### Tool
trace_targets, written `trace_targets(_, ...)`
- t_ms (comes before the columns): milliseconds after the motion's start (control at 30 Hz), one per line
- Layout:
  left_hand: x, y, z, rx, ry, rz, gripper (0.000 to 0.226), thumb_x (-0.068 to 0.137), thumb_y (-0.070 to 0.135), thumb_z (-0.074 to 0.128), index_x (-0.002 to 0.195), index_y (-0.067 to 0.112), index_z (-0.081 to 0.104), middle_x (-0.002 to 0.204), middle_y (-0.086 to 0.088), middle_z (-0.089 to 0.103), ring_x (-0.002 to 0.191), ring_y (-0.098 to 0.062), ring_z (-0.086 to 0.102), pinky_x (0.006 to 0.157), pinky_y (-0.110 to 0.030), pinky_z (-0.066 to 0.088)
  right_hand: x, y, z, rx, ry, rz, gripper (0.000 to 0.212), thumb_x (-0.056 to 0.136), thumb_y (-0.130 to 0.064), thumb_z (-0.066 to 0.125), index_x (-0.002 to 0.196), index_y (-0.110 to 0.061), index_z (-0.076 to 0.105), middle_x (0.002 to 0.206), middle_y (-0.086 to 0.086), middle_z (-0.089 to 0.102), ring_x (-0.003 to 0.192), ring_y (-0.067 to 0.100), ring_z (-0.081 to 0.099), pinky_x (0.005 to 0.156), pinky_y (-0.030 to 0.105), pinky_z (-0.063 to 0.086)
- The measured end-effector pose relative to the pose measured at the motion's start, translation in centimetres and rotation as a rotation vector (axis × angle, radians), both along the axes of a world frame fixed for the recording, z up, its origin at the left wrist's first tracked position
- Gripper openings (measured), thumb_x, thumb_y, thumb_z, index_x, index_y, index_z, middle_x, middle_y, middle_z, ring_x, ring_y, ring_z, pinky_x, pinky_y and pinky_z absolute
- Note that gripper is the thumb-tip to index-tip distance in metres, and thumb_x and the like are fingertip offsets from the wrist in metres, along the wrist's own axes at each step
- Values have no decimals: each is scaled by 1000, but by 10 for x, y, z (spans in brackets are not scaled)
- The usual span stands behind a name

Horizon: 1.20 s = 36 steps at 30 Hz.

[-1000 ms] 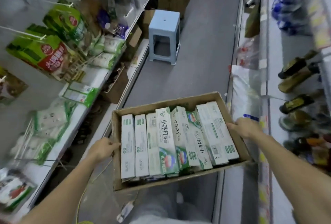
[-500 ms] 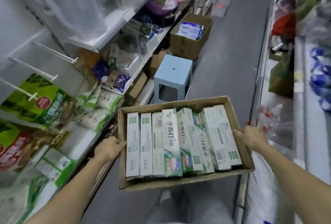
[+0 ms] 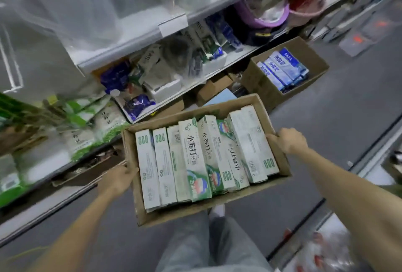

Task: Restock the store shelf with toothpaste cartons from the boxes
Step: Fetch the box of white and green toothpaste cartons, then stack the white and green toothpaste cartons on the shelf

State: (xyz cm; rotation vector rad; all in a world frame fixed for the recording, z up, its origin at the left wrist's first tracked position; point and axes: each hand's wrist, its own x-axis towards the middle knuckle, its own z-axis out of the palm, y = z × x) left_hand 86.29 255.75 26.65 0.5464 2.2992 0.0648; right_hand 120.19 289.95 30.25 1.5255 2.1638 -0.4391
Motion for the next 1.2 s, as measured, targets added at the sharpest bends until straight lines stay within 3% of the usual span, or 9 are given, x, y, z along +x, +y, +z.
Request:
trace_targets(133, 4, 57, -13, -19, -24, 122, 50, 96, 50, 46, 63, 17, 61, 68, -2, 63, 75, -24, 64, 68, -32, 47, -38, 88, -15, 37, -35, 109, 54, 92, -62, 38, 92, -14, 62, 101, 11, 64, 99, 34, 61, 79, 38, 45)
trace_targets(300, 1, 118, -41, -67, -24, 170, 51, 96, 52, 42, 59, 21, 59, 77, -9, 70, 85, -29, 67, 80, -37, 52, -60, 168, -60, 18, -65, 183, 55, 93, -62, 35, 98, -17, 65, 104, 8, 66, 97, 31, 63, 79, 37, 45)
trace_targets(500, 5, 176, -82, -137, -12, 288, 45, 94, 58, 41, 94, 22, 68, 92, -6, 70, 91, -27, 65, 81, -37, 54, -94, 253, -99, -36, -83, 261, 50, 95, -58, 37, 91, -15, 64, 84, 2, 62, 82, 23, 62, 68, 30, 42)
trace_targets(667, 13, 223, -101, -210, -3, 369, 49, 94, 60, 40, 81, 20, 66, 91, -6, 67, 87, -25, 62, 76, -33, 50, -116, 305, -127, -22, -112, 293, 48, 94, -58, 37, 80, -18, 60, 68, -2, 57, 60, 13, 54, 60, 28, 40)
trace_targets(767, 16, 249, -105, -237, 32, 386, 47, 94, 60, 39, 76, 21, 58, 90, -6, 63, 91, -28, 62, 77, -34, 50, -123, 331, -138, -21, -89, 302, 49, 94, -58, 37, 79, -17, 58, 68, -1, 56, 60, 13, 53, 58, 28, 39)
trace_targets(900, 20, 269, -115, -273, 52, 362, 47, 97, 55, 36, 83, 20, 62, 87, -2, 60, 95, -27, 62, 73, -30, 44, -122, 345, -151, -15, -73, 342, 50, 94, -58, 36, 75, -17, 57, 68, 0, 57, 64, 16, 57, 63, 29, 43)
trace_targets(1067, 25, 264, -115, -234, 89, 426, 50, 95, 53, 45, 64, 16, 57, 74, -5, 65, 80, -27, 64, 75, -37, 52, -123, 353, -152, -81, -69, 417, 55, 92, -62, 34, 73, -15, 55, 68, 1, 58, 59, 12, 52, 54, 26, 37)
trace_targets(1200, 34, 272, -94, -164, 73, 525, 50, 97, 45, 46, 62, 13, 64, 66, -2, 67, 71, -24, 67, 76, -35, 54, -120, 352, -147, -184, -35, 339, 55, 90, -64, 36, 76, -15, 56, 72, 3, 62, 64, 15, 57, 67, 30, 45)
